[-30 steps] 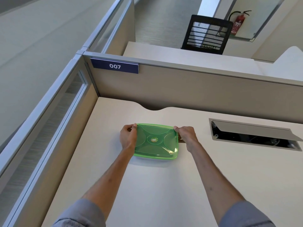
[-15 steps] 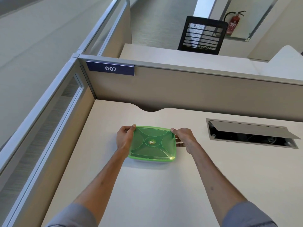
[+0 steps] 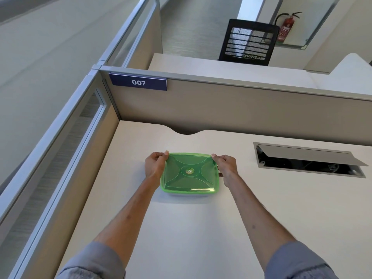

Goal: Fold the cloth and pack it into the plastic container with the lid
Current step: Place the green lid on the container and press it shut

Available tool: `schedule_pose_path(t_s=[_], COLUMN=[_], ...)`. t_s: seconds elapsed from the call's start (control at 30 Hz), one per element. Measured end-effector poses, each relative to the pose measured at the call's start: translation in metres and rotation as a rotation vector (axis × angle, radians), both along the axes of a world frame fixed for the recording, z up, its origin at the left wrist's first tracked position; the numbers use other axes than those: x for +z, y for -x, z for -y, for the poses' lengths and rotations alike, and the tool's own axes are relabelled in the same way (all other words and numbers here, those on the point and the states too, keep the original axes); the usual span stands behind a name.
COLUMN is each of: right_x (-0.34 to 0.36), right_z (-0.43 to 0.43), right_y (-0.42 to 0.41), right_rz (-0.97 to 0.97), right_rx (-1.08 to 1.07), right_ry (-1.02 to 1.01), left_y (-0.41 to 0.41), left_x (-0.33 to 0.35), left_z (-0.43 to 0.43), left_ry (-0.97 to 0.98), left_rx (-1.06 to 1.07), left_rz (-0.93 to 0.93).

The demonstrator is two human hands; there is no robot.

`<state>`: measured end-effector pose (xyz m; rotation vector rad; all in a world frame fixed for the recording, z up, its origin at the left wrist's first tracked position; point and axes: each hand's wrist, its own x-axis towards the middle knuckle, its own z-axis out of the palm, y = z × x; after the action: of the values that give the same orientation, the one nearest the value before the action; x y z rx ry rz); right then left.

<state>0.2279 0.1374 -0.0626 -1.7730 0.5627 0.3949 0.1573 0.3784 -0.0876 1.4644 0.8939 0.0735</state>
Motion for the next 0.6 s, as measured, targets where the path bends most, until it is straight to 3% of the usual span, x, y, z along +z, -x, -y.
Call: schedule_pose_path(t_s=[0.23,0.4,0.6], right_x=[0.007,-0.005,-0.009], right_z=[0.020,0.037,0.039], right_y=[0.031,0.076,0.089], right_rz=[-0.014,-0.090,-0.091], right_rx=[-0.004,0.045,-0.036], right_ry=[-0.053,-0.087,-0.169], left_y=[0.028,0.098,0.124], left_x=[0.020,0.006,0.004], left_z=[-0.003,0.003,0.025], left_ry=[0.118,-0.003,0.035], left_rx=[-0.060,-0.165,-0.134], left_rz=[-0.007,-0.001,0.059])
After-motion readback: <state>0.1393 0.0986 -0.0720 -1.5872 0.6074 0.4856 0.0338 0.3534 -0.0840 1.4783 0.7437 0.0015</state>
